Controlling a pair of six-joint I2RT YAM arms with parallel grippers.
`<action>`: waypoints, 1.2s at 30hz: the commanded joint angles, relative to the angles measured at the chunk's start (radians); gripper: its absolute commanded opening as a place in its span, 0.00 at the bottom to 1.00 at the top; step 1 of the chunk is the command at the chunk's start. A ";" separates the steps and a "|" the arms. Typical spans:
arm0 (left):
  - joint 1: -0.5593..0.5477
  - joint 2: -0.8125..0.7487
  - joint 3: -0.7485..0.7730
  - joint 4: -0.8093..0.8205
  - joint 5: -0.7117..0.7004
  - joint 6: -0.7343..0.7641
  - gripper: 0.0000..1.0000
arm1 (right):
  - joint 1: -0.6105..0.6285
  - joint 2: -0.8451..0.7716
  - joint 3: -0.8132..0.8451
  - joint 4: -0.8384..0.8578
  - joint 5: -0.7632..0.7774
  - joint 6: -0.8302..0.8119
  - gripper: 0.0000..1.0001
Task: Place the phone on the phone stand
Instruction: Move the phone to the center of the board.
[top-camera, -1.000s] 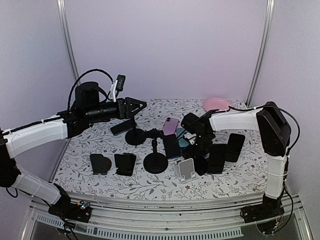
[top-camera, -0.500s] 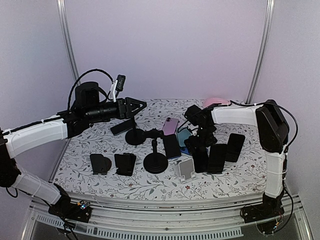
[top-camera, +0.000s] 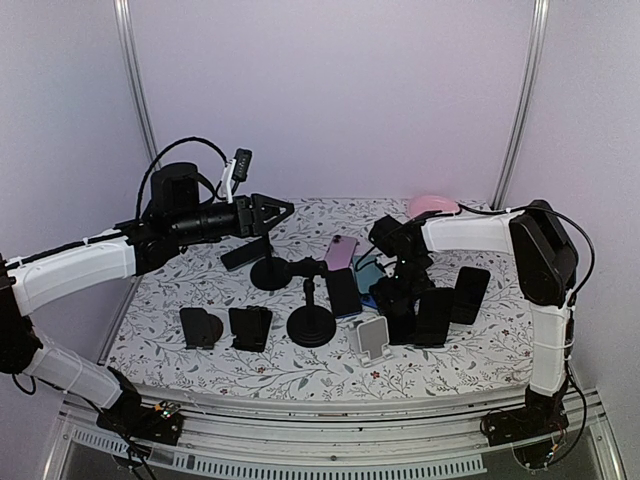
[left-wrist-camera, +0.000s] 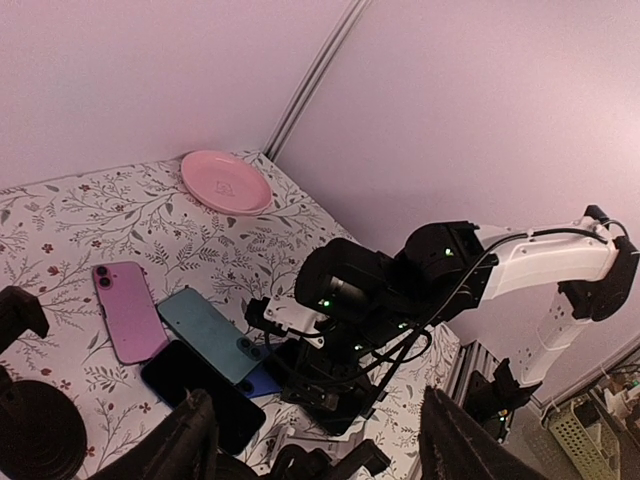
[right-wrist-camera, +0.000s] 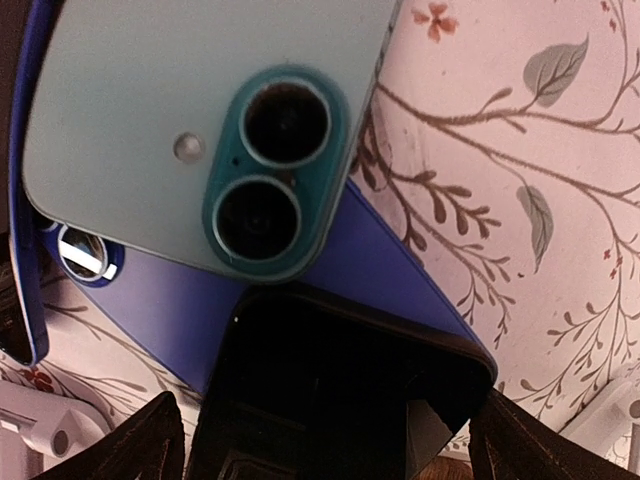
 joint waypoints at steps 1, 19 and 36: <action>0.014 0.010 0.028 0.017 0.015 0.004 0.69 | 0.008 -0.002 -0.033 0.006 0.001 0.023 0.99; 0.014 -0.001 0.019 0.018 0.011 -0.001 0.69 | 0.018 0.090 0.037 0.021 0.092 0.051 0.77; 0.014 0.002 0.018 0.021 0.008 -0.007 0.69 | -0.106 0.211 0.333 0.046 0.046 0.092 0.72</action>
